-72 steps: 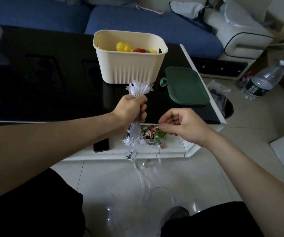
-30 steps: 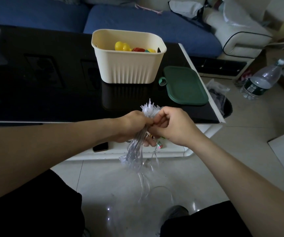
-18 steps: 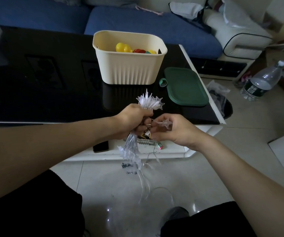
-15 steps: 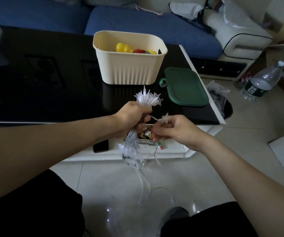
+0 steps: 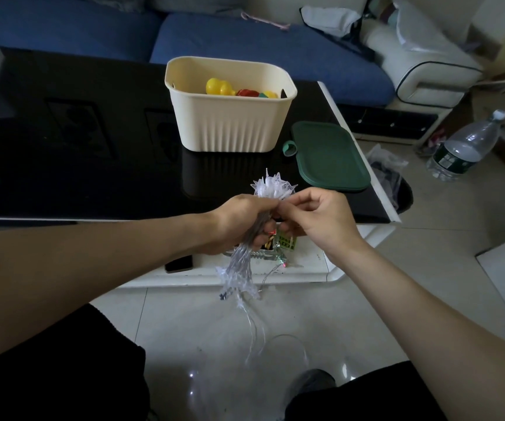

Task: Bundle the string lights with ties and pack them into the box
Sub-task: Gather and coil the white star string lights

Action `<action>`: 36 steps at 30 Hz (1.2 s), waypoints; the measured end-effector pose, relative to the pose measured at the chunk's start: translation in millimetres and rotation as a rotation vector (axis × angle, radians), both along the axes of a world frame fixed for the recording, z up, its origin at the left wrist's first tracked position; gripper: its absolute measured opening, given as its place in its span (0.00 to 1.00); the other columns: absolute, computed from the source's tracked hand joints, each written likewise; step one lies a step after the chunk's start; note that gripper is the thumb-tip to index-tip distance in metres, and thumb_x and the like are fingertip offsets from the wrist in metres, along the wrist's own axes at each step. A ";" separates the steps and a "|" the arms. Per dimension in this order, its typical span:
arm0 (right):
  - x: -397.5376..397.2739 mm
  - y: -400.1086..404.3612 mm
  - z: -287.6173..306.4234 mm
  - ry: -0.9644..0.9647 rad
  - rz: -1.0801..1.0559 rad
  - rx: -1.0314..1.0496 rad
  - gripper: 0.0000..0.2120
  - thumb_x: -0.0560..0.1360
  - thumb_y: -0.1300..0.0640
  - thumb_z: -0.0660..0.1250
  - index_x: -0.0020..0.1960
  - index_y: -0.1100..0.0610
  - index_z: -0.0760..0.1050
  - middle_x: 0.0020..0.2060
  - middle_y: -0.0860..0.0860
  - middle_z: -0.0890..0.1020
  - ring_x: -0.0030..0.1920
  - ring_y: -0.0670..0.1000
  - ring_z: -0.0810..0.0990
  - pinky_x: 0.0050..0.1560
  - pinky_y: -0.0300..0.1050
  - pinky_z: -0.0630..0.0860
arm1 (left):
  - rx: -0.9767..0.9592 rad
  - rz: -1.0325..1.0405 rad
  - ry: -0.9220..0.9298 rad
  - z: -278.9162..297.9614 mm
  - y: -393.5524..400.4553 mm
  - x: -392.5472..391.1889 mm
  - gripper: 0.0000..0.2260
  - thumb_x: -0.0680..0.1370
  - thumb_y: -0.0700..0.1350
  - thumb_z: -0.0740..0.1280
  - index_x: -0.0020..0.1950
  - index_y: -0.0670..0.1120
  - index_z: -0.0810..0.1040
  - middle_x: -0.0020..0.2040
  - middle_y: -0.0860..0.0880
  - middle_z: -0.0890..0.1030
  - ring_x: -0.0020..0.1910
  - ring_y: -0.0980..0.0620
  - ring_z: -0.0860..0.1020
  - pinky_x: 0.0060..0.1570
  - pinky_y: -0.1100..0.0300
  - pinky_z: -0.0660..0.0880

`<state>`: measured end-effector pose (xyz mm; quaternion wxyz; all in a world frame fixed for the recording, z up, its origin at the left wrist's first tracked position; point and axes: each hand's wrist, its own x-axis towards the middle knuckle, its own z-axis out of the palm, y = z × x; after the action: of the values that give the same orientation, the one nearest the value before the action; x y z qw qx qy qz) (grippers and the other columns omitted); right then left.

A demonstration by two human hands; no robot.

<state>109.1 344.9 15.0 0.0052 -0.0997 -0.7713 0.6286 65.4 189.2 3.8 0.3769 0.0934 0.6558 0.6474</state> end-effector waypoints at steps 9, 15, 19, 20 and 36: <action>0.1 -4.8 -1.8 0.099 0.099 0.153 0.12 0.75 0.65 0.73 0.47 0.48 0.83 0.41 0.50 0.86 0.41 0.51 0.85 0.48 0.48 0.84 | -0.014 0.148 0.108 -3.3 -1.8 -1.2 0.15 0.85 0.46 0.55 0.40 0.42 0.69 0.30 0.47 0.69 0.25 0.51 0.67 0.30 0.57 0.66; -0.7 -8.5 -1.8 0.115 0.161 0.268 0.13 0.76 0.63 0.72 0.56 0.48 0.79 0.42 0.48 0.82 0.38 0.46 0.80 0.45 0.41 0.80 | 0.002 0.281 0.150 -2.1 0.1 -3.5 0.16 0.85 0.45 0.56 0.39 0.43 0.69 0.29 0.48 0.69 0.24 0.52 0.66 0.29 0.58 0.66; -1.9 -7.5 -5.7 0.059 0.204 0.369 0.05 0.75 0.58 0.74 0.48 0.50 0.80 0.40 0.48 0.84 0.37 0.44 0.80 0.45 0.44 0.79 | 0.031 0.398 0.182 -1.8 2.4 -7.6 0.14 0.85 0.44 0.56 0.40 0.43 0.69 0.28 0.48 0.68 0.23 0.52 0.66 0.28 0.58 0.65; -2.0 -5.9 -6.2 0.050 0.226 0.386 0.04 0.75 0.57 0.73 0.45 0.49 0.81 0.39 0.47 0.84 0.38 0.43 0.80 0.45 0.44 0.78 | 0.038 0.421 0.184 -0.8 1.6 -8.7 0.13 0.85 0.44 0.55 0.41 0.43 0.69 0.28 0.49 0.68 0.23 0.52 0.66 0.27 0.58 0.65; 6.5 10.1 -0.5 -0.411 0.539 0.216 0.15 0.77 0.58 0.73 0.54 0.69 0.77 0.32 0.57 0.83 0.36 0.57 0.85 0.45 0.49 0.82 | 0.071 0.675 0.164 13.3 -11.3 -17.5 0.14 0.86 0.45 0.53 0.46 0.40 0.72 0.34 0.45 0.79 0.29 0.48 0.79 0.33 0.56 0.77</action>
<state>115.6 355.1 14.5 -0.3056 -0.0161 -0.8167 0.4892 47.9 177.9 17.1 0.0844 -0.0639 0.6548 0.7484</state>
